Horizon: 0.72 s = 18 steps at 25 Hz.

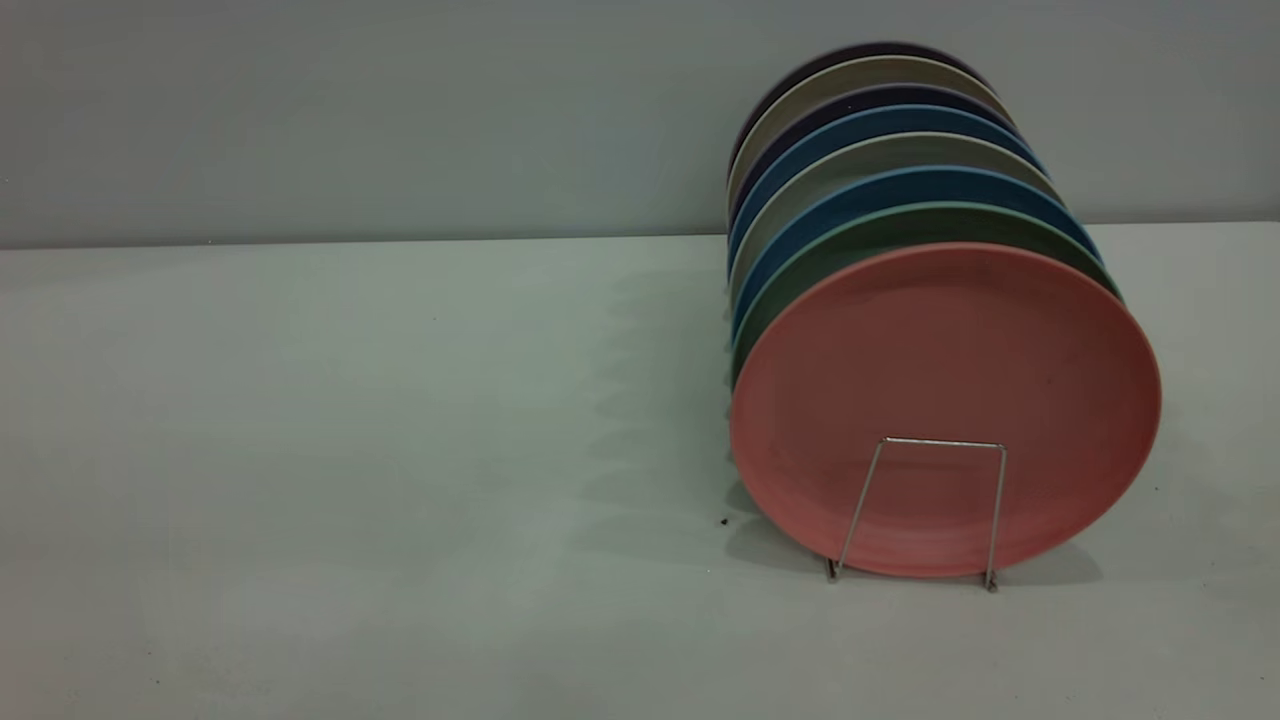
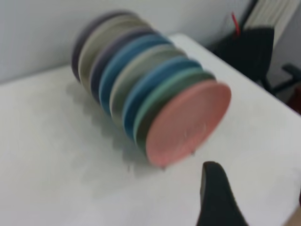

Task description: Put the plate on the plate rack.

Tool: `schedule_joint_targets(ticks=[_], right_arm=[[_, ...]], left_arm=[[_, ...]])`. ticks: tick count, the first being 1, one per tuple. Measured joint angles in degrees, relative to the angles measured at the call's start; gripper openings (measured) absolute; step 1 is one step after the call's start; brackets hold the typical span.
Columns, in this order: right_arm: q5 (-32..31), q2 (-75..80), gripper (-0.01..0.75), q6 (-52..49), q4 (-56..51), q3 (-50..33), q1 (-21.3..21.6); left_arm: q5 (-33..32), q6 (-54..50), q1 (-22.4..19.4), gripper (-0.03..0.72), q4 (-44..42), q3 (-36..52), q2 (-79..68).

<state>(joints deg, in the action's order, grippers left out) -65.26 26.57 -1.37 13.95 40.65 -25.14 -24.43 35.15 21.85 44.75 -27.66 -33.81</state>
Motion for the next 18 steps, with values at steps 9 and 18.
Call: schedule_joint_targets(ticks=[9,18], right_arm=[[-1.63,-13.38,0.357,10.20,-15.20,-7.06,0.00],[1.71,-17.48,0.328,12.38,-20.65,-11.94,0.00]], left_arm=[[-20.88,-23.57,0.00,0.451,-27.02,0.79,12.54],[-29.12,-29.53,0.00,0.451,-31.88,0.79,25.17]])
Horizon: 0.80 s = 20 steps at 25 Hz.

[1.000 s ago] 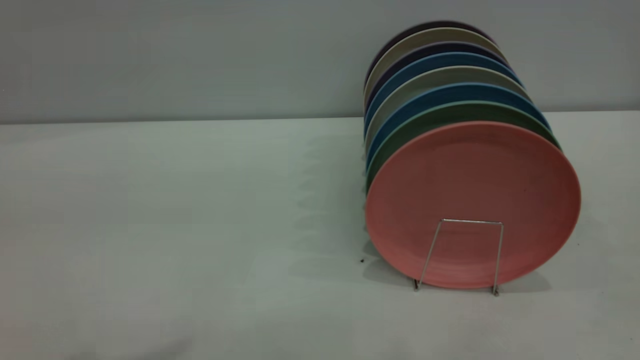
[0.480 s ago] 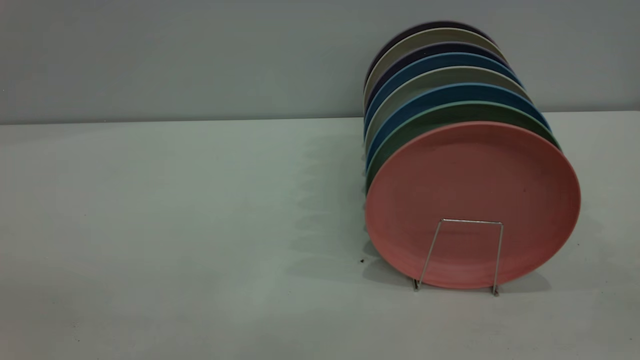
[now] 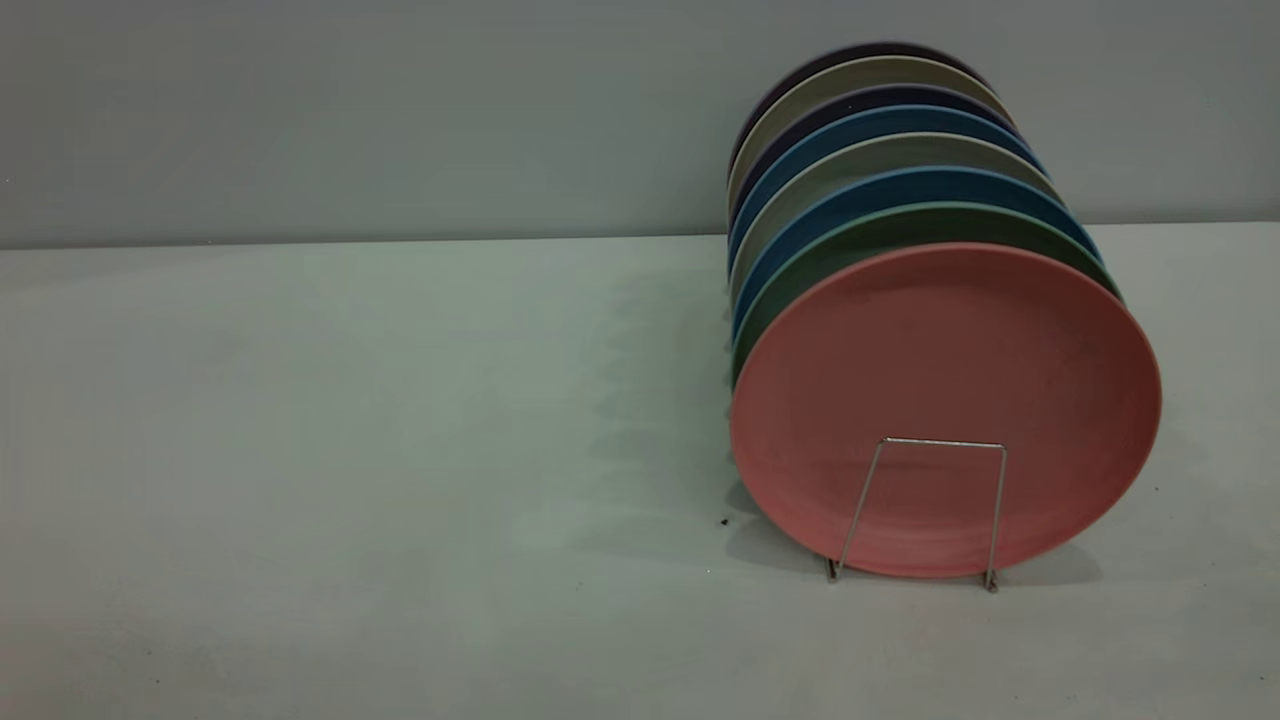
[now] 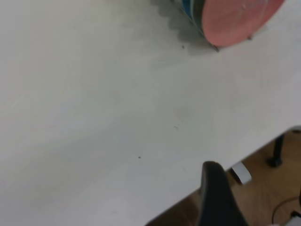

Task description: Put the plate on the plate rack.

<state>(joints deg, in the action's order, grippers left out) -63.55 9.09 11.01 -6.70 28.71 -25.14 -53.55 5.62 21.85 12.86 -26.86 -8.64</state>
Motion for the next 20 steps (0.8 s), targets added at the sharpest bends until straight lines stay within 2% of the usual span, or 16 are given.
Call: schedule_joint_targets(ticks=[10,15,20], right_arm=[[-1.57,-0.74,0.320,1.61,-0.30,-1.18,0.00],[-1.57,-0.74,0.320,1.61,-0.30,-1.18,0.00],[-1.57,-0.74,0.320,1.61,-0.36,-1.18,0.00]], left_arm=[[-6.00,-0.86,0.00,0.451,-0.38,-1.99,8.17],[-11.56,0.26,0.00,0.451,-4.38,-2.19,9.90],[-12.22,2.54,0.00,0.451,-5.23,-2.23,9.90]])
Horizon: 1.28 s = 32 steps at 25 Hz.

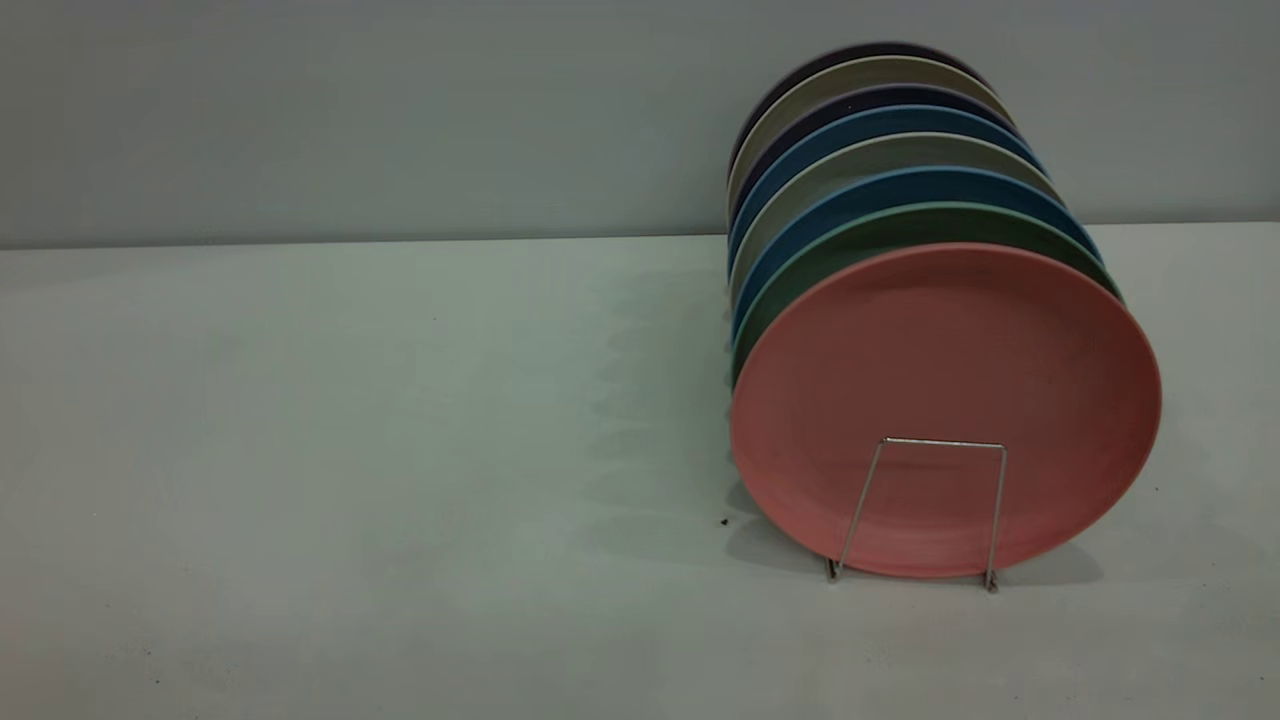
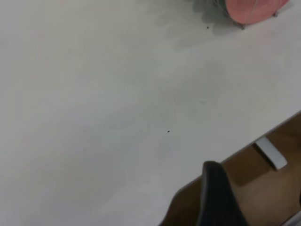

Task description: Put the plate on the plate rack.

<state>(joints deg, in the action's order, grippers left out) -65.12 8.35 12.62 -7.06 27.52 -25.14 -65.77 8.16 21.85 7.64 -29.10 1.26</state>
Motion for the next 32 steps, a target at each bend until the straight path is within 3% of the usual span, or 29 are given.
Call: schedule_joint_targets(ticks=[11,32], right_arm=[[0.00,0.00,0.320,0.00,0.05,0.00,0.00],[0.00,0.00,0.242,0.00,0.06,0.00,0.00]], left_arm=[[0.07,5.48,0.00,0.451,0.70,0.90,0.00],[0.14,1.15,0.00,0.451,0.56,0.90,0.00]])
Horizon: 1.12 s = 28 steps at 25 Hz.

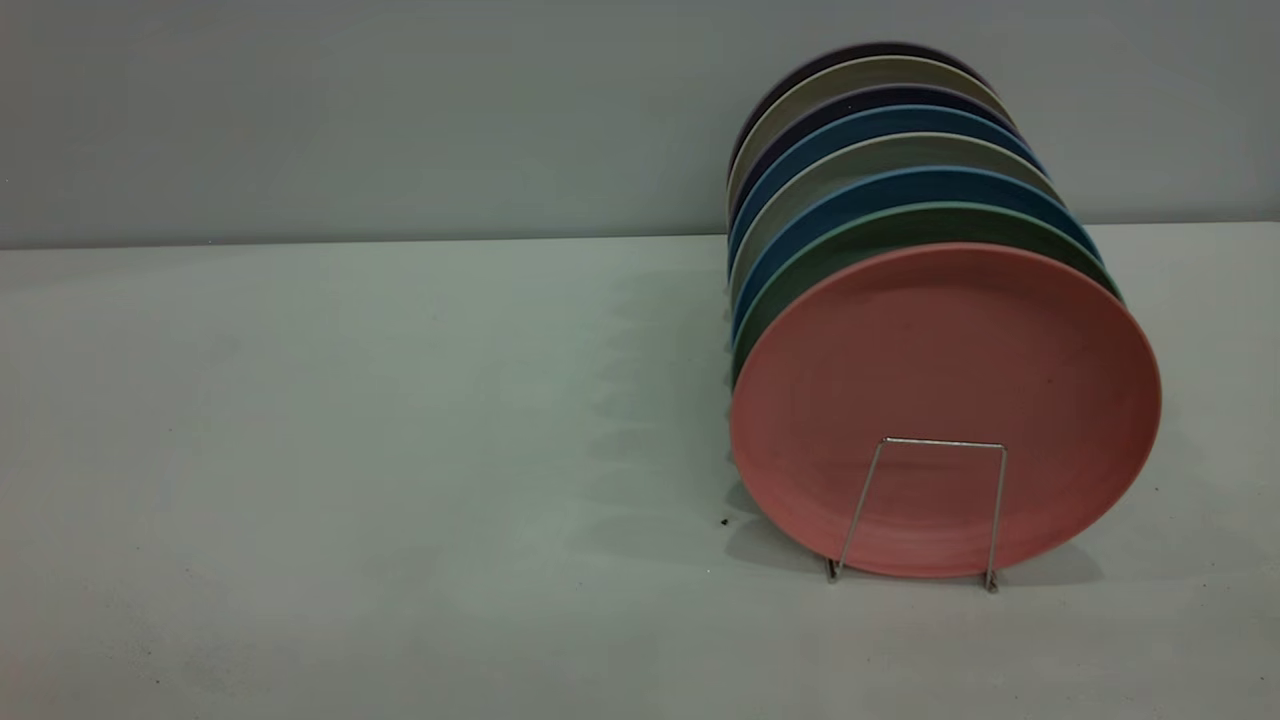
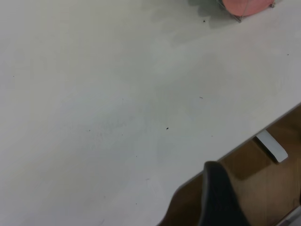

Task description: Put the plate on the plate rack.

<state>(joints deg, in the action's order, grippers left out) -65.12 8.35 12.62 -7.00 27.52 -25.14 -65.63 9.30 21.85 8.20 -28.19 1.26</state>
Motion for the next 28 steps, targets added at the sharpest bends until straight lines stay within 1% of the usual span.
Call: schedule_joint_targets(ticks=[6,8,10,11,12,17,21,24,28], right_arm=[[0.00,-0.50,0.242,0.00,0.00,0.00,0.26],[0.00,-1.96,0.242,0.00,-0.05,0.00,2.20],[0.00,-4.11,0.242,0.00,-0.05,0.00,5.49],[-0.05,-5.37,0.242,0.00,-0.05,0.00,6.99],[-0.05,-6.35,0.242,0.00,-0.05,0.00,8.77],[-0.30,-9.30,0.242,0.00,-0.09,0.00,15.88],[-0.30,-9.30,0.242,0.00,-0.09,0.00,19.30],[-0.30,-9.30,0.242,0.00,-0.09,0.00,21.15],[-0.30,-9.30,0.242,0.00,-0.09,0.00,22.86]], left_arm=[[0.00,0.00,0.00,0.451,0.00,0.00,0.00],[0.00,0.00,0.00,0.451,0.00,0.00,0.00],[0.00,0.00,-0.73,0.451,0.00,0.00,0.00],[0.00,0.00,-1.92,0.451,0.00,0.00,0.00],[0.00,0.00,-3.95,0.451,0.00,0.00,0.00],[0.00,0.00,-15.89,0.451,0.00,0.00,0.00],[0.00,0.00,-22.95,0.451,0.00,0.00,0.00],[0.00,0.00,-25.69,0.451,0.00,0.00,0.00],[0.00,0.00,-25.60,0.451,0.00,0.00,0.00]])
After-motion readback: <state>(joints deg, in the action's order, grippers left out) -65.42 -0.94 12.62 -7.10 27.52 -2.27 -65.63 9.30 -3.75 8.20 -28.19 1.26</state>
